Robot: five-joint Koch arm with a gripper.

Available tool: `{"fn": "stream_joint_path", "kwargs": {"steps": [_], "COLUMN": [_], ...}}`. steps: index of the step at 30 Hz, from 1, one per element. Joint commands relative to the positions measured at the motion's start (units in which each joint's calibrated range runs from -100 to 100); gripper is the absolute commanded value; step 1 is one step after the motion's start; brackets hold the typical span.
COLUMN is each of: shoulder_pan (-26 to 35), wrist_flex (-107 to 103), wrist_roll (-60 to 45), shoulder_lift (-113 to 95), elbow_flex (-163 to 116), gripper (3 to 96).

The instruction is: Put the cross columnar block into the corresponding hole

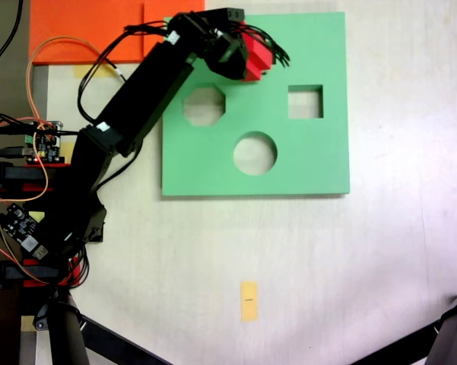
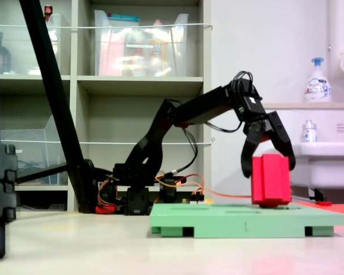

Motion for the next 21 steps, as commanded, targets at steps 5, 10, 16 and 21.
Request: {"fn": "stream_joint_path", "kwargs": {"steps": [5, 10, 16, 21], "shoulder_pan": [0.5, 0.5, 0.6, 0.7], "wrist_flex": [6.8, 7.6, 9.0, 10.0], "wrist_roll": [0.4, 0.4, 0.5, 0.5], "shoulder_lift": [1.5, 3.7, 6.4, 8.2], "elbow_flex": [5.4, 6.1, 6.4, 6.4], "gripper": [39.9, 39.9, 39.9, 40.0]}}
